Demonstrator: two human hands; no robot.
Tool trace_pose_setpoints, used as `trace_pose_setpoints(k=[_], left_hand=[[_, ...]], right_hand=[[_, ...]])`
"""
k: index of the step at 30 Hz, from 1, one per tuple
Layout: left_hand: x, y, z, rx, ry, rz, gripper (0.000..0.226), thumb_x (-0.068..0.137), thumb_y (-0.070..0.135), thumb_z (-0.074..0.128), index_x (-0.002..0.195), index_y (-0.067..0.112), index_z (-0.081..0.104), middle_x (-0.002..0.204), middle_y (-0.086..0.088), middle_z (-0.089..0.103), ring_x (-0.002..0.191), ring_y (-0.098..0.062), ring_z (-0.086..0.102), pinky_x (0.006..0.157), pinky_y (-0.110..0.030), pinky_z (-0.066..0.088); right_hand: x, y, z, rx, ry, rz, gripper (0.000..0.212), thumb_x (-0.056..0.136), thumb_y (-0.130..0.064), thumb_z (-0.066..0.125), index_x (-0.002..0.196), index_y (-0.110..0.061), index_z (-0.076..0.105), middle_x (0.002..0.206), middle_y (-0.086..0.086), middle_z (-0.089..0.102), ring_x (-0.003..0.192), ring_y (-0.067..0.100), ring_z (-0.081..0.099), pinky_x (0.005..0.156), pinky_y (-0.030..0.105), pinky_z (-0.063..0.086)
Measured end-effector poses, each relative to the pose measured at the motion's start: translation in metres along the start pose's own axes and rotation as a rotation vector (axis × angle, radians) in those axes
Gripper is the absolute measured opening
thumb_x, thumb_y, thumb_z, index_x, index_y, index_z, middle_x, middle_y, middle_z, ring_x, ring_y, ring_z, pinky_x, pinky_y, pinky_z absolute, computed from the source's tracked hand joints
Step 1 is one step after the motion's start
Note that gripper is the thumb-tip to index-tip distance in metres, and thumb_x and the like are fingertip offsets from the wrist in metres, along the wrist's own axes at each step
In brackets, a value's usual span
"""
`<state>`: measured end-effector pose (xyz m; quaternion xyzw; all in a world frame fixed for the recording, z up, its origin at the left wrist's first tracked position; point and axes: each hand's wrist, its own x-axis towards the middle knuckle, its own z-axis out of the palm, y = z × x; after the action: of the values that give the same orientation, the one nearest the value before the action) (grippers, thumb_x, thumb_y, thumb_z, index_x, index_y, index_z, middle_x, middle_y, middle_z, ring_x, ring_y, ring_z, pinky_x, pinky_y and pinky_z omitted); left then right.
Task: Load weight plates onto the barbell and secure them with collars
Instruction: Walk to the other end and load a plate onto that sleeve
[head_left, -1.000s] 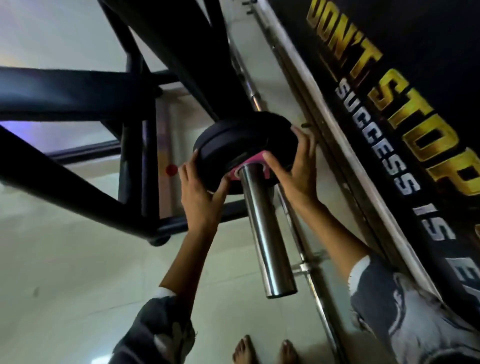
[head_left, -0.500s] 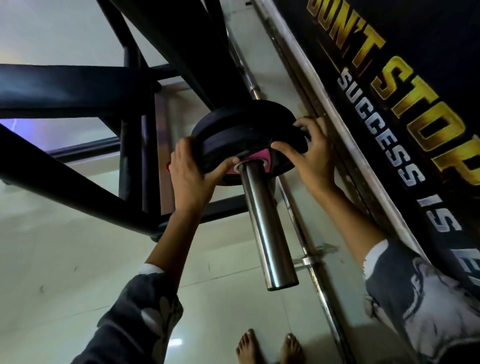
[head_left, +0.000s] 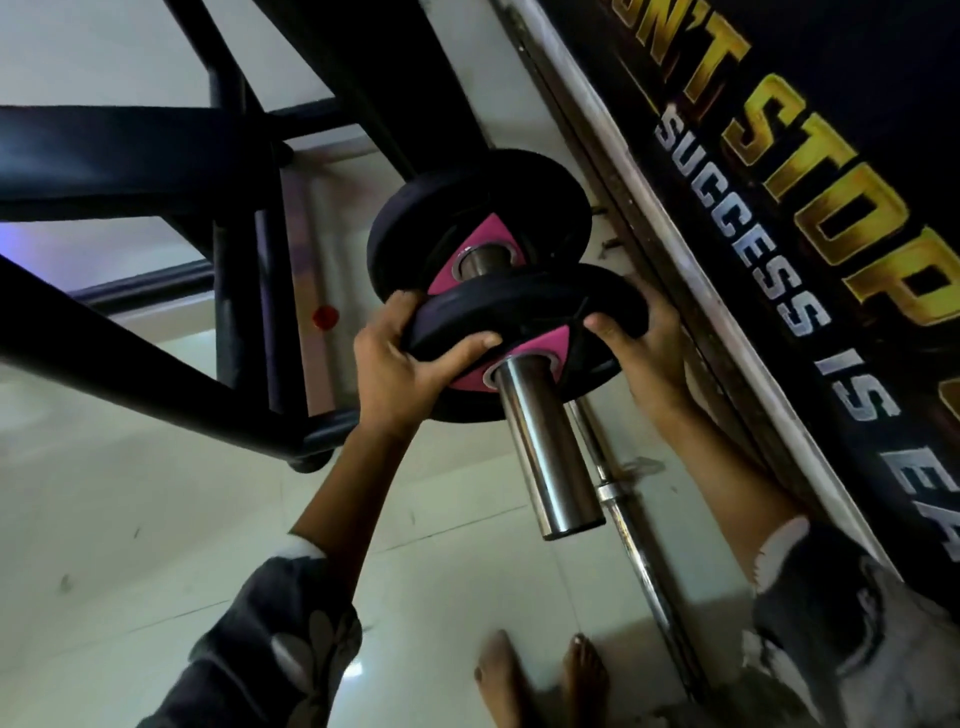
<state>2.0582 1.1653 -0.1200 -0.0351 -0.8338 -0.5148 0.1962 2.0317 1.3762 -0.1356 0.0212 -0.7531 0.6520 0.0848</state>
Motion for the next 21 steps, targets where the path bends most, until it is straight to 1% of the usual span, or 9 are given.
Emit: trace_pose_setpoints(k=[2,4,5,7,9,12,16,19,21], left_hand=[[0.000,0.002,-0.002,-0.039,0.000,-0.059,0.044,0.063,0.043,0.078,0.090,0.011,0.065,0.079,0.011,0.064,0.072,0.003,0.063,0.067,-0.014,0.050],[-0.006,0.006,-0.003,-0.029,0.028,-0.067,0.043,0.061,0.039,0.082,0.089,0.009,0.067,0.077,0.006,0.067,0.071,-0.001,0.065,0.067,-0.018,0.052],[-0.011,0.007,-0.002,-0.029,0.038,-0.057,0.041,0.061,0.036,0.083,0.087,0.009,0.067,0.076,0.007,0.066,0.069,0.001,0.064,0.066,-0.017,0.052],[-0.034,0.011,-0.001,-0.027,0.050,-0.024,0.035,0.059,0.034,0.084,0.077,0.011,0.064,0.068,0.013,0.061,0.061,0.007,0.058,0.060,-0.012,0.047],[-0.069,0.020,-0.001,-0.029,0.060,-0.012,0.039,0.059,0.041,0.081,0.067,0.010,0.058,0.059,0.010,0.056,0.054,0.004,0.052,0.053,-0.012,0.042],[-0.125,0.044,-0.006,-0.028,0.057,-0.038,0.050,0.059,0.055,0.075,0.064,0.009,0.058,0.056,-0.001,0.055,0.053,-0.004,0.049,0.051,-0.017,0.042],[-0.207,0.085,-0.019,-0.031,-0.019,-0.116,0.050,0.061,0.061,0.073,0.062,0.013,0.058,0.056,0.003,0.057,0.053,0.007,0.050,0.050,-0.017,0.042],[-0.262,0.125,-0.048,-0.101,-0.009,-0.205,0.055,0.060,0.064,0.073,0.063,0.011,0.060,0.058,0.005,0.060,0.055,0.000,0.054,0.051,-0.023,0.046],[-0.295,0.165,-0.081,-0.116,0.032,-0.233,0.051,0.058,0.064,0.074,0.063,0.015,0.059,0.057,0.013,0.061,0.055,-0.001,0.055,0.051,-0.022,0.046]], right_hand=[[-0.001,0.000,0.002,0.023,0.037,0.023,0.076,0.053,-0.072,0.067,0.094,-0.008,0.060,0.081,-0.005,0.062,0.076,-0.009,0.060,0.070,0.009,0.046],[-0.010,-0.001,0.002,0.068,0.062,0.009,0.085,0.054,-0.070,0.068,0.093,0.005,0.059,0.083,0.005,0.061,0.074,-0.005,0.059,0.069,0.012,0.047],[-0.018,-0.001,0.000,0.077,0.080,0.005,0.086,0.055,-0.068,0.069,0.094,0.007,0.058,0.082,0.003,0.060,0.075,-0.005,0.059,0.069,0.012,0.047],[-0.044,-0.006,-0.006,0.073,0.106,0.018,0.081,0.056,-0.066,0.068,0.096,0.003,0.058,0.078,-0.012,0.061,0.075,-0.009,0.059,0.069,0.008,0.045],[-0.078,-0.011,-0.020,0.055,0.115,0.029,0.072,0.056,-0.065,0.066,0.093,-0.004,0.058,0.073,-0.018,0.059,0.074,-0.014,0.057,0.066,0.003,0.044],[-0.138,-0.022,-0.045,0.042,0.150,0.066,0.051,0.049,-0.069,0.071,0.075,-0.026,0.062,0.063,-0.019,0.063,0.064,-0.009,0.054,0.058,0.008,0.043],[-0.231,-0.045,-0.077,-0.011,0.136,0.105,0.027,0.049,-0.043,0.075,0.064,-0.029,0.057,0.062,-0.025,0.064,0.060,-0.009,0.055,0.055,0.008,0.042],[-0.290,-0.083,-0.089,-0.031,0.089,0.117,0.038,0.048,-0.042,0.073,0.070,-0.016,0.057,0.061,-0.026,0.063,0.061,-0.009,0.055,0.055,0.007,0.040],[-0.322,-0.124,-0.090,-0.004,0.054,0.130,0.041,0.045,-0.044,0.073,0.068,-0.015,0.057,0.057,-0.026,0.062,0.058,-0.009,0.054,0.052,0.007,0.039]])
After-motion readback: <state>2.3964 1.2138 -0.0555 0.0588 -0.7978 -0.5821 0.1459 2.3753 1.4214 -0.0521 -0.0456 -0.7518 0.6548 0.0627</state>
